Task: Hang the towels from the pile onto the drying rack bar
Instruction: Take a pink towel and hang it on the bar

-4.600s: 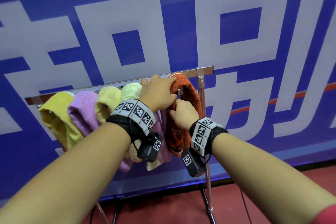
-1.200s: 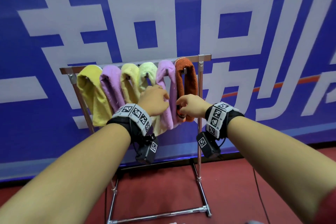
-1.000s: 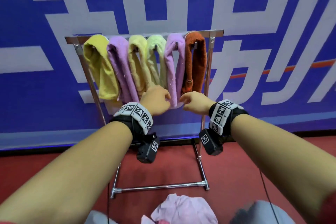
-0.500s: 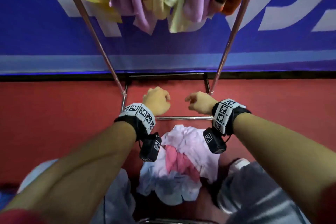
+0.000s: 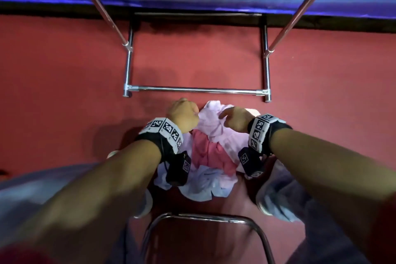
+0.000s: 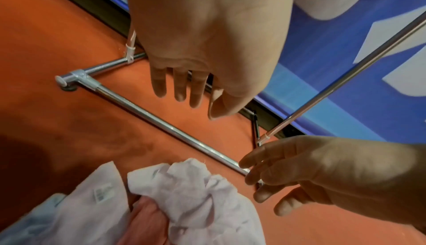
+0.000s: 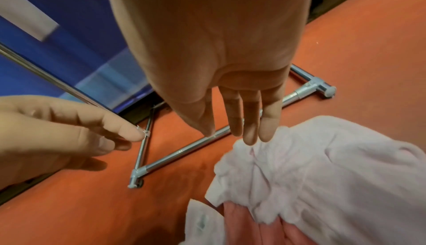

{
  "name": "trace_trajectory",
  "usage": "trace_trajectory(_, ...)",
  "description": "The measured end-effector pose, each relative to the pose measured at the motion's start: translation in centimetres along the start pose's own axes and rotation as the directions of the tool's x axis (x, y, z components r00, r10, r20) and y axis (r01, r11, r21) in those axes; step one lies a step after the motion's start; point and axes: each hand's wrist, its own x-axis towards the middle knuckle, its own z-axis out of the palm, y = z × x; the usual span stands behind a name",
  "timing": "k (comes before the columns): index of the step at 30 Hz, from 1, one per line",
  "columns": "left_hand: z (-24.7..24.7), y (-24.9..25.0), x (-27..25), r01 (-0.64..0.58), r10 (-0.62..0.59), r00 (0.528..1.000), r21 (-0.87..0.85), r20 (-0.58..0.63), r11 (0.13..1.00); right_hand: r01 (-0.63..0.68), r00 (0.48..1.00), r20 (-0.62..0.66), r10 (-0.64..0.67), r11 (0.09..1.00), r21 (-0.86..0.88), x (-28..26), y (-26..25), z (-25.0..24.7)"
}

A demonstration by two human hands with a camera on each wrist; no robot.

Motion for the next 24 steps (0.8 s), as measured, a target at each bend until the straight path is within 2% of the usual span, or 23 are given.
trace_trajectory(5,4.0,-1.3,2.9,-0.011,0.008,0.995,0.035,0.102,0.999,-0.070,0.989,0.126,0.072,0.997,-0.020,2.7,2.5,3.5)
trace_trajectory(10,5.9,-2.0,4.4,-0.005,0.021,0.981,-0.084,0.191,0.996,-0.180,0.964,0.204,0.172,0.984,0.017,4.5,3.6,6.4)
trace_trajectory(17,8.9,-4.1,5.0,0.005,0.023,0.992,-0.215,0.126,0.977,-0.236,0.939,0.248,0.236,0.971,-0.029,5.3,3.5,7.4)
trace_trajectory(20,10.7,-5.5,5.6,0.042,-0.008,0.983,-0.187,0.184,0.981,-0.227,0.943,0.236,0.236,0.972,-0.065,4.8,3.2,7.0)
trace_trajectory(24,9.1,-4.5,4.8,0.024,0.008,0.986,-0.185,0.167,0.983,-0.325,0.930,0.229,0.287,0.934,0.149,4.2,3.5,6.1)
